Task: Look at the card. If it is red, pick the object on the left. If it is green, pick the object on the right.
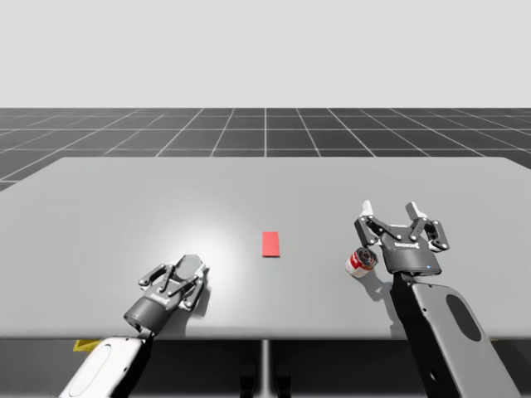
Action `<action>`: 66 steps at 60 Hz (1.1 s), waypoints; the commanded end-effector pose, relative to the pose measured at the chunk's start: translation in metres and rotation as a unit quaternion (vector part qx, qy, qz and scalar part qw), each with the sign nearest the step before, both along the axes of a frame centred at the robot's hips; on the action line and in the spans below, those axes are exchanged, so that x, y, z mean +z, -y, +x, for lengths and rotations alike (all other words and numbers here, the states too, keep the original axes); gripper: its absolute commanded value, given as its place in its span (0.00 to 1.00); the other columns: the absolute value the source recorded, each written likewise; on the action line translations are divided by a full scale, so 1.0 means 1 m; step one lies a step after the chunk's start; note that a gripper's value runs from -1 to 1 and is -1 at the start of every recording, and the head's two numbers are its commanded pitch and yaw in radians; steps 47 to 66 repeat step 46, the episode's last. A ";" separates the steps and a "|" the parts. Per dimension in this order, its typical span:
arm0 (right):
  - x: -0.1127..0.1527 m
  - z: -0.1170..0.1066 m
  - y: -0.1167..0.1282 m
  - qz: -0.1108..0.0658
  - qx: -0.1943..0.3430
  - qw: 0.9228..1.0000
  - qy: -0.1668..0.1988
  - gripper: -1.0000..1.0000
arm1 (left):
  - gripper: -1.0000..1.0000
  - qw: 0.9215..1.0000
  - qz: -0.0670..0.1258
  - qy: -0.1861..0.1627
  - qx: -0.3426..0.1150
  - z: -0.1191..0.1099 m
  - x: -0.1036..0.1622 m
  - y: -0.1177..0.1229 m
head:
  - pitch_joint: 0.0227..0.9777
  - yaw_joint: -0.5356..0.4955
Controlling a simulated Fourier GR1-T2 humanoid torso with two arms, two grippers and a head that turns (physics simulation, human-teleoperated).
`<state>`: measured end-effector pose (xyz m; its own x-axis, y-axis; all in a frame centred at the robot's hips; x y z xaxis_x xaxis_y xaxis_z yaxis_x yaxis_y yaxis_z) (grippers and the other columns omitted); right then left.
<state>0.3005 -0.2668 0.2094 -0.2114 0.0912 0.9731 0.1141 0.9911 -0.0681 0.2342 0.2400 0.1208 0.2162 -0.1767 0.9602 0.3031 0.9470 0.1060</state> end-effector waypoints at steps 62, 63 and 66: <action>0.000 0.001 0.002 -0.003 -0.001 1.000 0.003 0.00 | 1.00 0.967 0.067 0.238 -0.053 0.010 0.198 0.015 | 0.44 0.91; 0.000 0.001 0.002 -0.003 -0.001 1.000 0.003 0.00 | 1.00 0.967 0.067 0.238 -0.053 0.010 0.198 0.015 | 0.44 0.91; 0.000 0.001 0.002 -0.003 -0.001 1.000 0.003 0.00 | 1.00 0.967 0.067 0.238 -0.053 0.010 0.198 0.015 | 0.44 0.91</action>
